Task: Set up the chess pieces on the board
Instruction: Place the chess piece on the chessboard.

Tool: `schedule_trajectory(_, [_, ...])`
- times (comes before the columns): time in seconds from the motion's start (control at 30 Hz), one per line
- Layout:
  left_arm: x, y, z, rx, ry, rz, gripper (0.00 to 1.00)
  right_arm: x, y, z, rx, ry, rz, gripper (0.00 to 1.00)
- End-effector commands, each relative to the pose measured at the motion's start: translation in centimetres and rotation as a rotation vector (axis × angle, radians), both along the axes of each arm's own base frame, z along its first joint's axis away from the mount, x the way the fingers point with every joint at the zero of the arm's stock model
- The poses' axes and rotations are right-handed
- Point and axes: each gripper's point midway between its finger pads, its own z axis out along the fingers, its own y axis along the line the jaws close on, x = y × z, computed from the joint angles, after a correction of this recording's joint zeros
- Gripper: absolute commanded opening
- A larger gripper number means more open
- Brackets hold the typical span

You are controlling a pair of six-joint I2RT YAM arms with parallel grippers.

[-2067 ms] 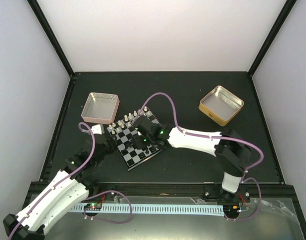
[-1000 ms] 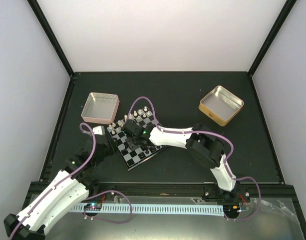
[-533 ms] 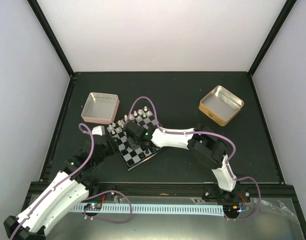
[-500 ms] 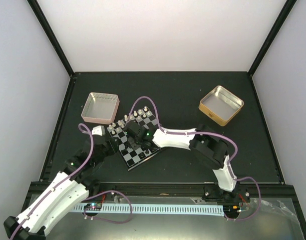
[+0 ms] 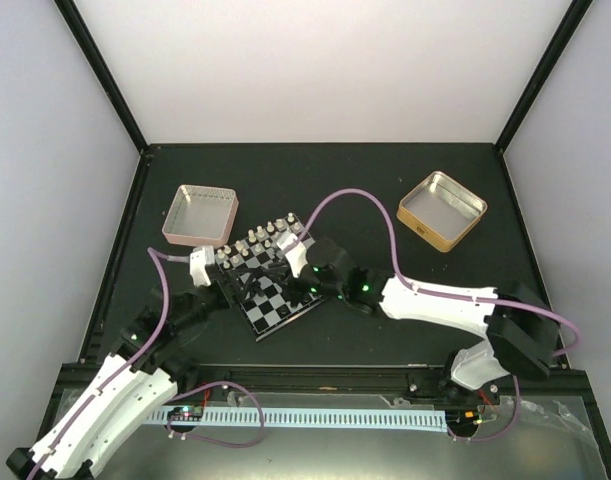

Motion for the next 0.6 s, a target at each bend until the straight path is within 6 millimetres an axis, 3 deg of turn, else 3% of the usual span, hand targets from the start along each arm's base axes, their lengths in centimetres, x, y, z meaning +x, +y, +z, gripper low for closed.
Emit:
schedule_trajectory(0.0, [-1.6, -2.6, 6.7, -0.168, -0.138, -0.171, 0.68, -2.5, -0.3, 3.4, 0.154, -0.099, 0.151, 0.10])
schedule_trajectory(0.1, [-2.2, -3.3, 7.7, -0.198, -0.161, -0.226, 0.67, -3.6, -1.2, 4.5, 0.213, -0.128, 0.181, 0.10])
schedule_trajectory(0.3, [-2.8, -5.0, 7.4, -0.229, -0.125, -0.330, 0.54, -4.8, -1.9, 6.7, 0.291, -0.162, 0.222, 0.10])
schedule_trajectory(0.4, [-3.1, -5.2, 8.2, -0.248, -0.149, -0.351, 0.50, -4.8, -1.8, 6.7, 0.297, -0.161, 0.222, 0.10])
schedule_trajectory(0.57, [-3.4, -5.6, 8.2, -0.260, -0.144, -0.381, 0.34, -4.6, -1.8, 6.9, 0.309, -0.157, 0.210, 0.10])
